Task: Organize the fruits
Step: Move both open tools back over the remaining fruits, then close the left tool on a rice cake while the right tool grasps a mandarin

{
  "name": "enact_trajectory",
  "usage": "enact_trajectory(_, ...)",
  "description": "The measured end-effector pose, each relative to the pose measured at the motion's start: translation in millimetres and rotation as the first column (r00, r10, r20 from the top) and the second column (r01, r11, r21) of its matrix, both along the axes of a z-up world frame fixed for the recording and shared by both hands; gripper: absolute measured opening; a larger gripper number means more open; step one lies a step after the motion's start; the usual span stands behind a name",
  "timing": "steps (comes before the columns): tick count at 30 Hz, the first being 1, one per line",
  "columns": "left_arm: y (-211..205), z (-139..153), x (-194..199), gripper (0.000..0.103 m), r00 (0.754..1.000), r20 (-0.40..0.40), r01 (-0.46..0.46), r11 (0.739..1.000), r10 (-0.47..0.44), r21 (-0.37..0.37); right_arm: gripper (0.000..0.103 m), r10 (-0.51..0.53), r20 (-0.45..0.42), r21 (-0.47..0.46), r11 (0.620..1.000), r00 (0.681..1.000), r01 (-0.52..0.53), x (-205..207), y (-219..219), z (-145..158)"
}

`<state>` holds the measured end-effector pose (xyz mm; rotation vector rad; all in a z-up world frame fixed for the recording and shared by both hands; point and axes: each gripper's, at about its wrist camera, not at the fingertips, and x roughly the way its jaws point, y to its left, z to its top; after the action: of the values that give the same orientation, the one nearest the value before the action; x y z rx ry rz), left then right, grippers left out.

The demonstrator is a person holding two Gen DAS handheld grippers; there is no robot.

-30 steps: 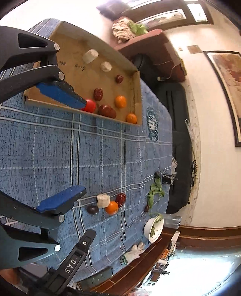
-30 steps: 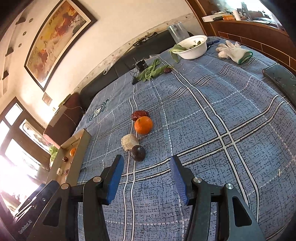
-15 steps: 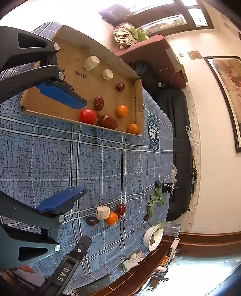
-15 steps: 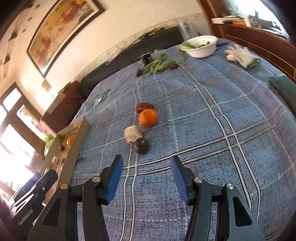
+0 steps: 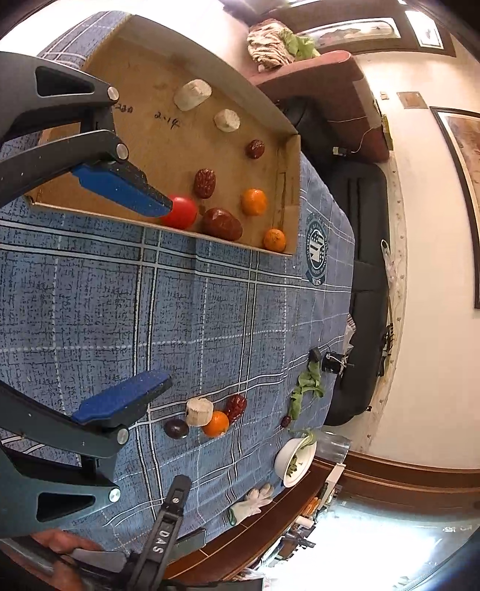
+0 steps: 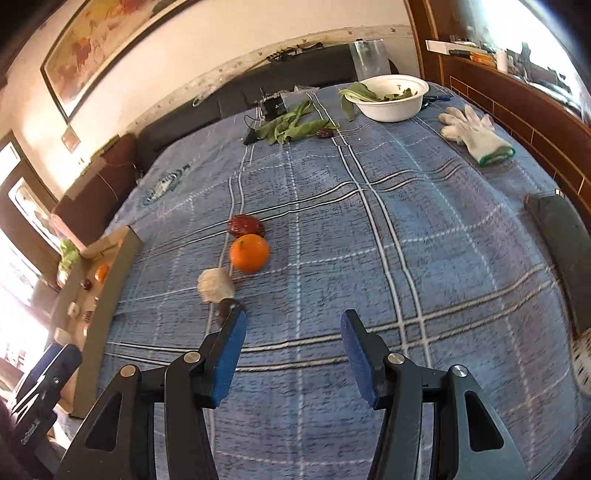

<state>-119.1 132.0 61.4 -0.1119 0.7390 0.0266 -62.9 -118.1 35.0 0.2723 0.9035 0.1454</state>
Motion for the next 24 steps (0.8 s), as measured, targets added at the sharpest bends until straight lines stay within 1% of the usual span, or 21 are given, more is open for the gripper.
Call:
enact_trajectory(8, 1, -5, 4, 0.085, 1.0, -0.015, 0.008, 1.0, -0.008, -0.028, 0.058, 0.085, 0.013, -0.023, 0.996, 0.996, -0.085, 23, 20, 10)
enact_trajectory(13, 1, -7, 6, 0.085, 0.999, -0.032, 0.019, 0.999, -0.02, -0.044, 0.058, 0.108, 0.024, -0.007, 0.994, 0.994, -0.108, 38, 21, 11)
enact_trajectory(14, 1, -6, 6, 0.085, 0.999, -0.035, 0.021, 0.998, -0.023, -0.053, 0.055, 0.116, 0.034, 0.007, 0.993, 0.993, -0.116, 42, 19, 13)
enact_trajectory(16, 1, -6, 5, 0.085, 0.999, -0.025, 0.033, 0.998, -0.035, -0.058, 0.052, 0.128, 0.048, 0.014, 0.992, 0.991, -0.129, 48, 20, 15)
enact_trajectory(18, -2, -5, 7, 0.076, 0.999, -0.017, 0.038, 0.998, -0.039, -0.047, 0.05, 0.139, 0.054, 0.012, 0.99, 0.989, -0.14, 57, 23, 16)
enact_trajectory(19, -3, -5, 9, 0.068, 0.999, -0.02, 0.044, 0.998, -0.045, -0.05, 0.049, 0.146, 0.052, 0.015, 0.989, 0.988, -0.147, 63, 26, 14)
enact_trajectory(20, -5, -6, 12, 0.063, 0.998, -0.027, 0.056, 0.997, -0.058, -0.058, 0.049, 0.151, 0.05, 0.019, 0.988, 0.987, -0.152, 67, 29, 13)
enact_trajectory(22, -10, -8, 15, 0.06, 0.996, -0.039, 0.074, 0.995, -0.076, -0.064, 0.048, 0.16, 0.019, 0.011, 0.987, 0.987, -0.16, 79, 38, 4)
enact_trajectory(24, -14, -9, 18, 0.06, 0.996, -0.044, 0.08, 0.995, -0.082, -0.055, 0.044, 0.151, -0.031, -0.031, 0.988, 0.988, -0.152, 88, 48, -9)
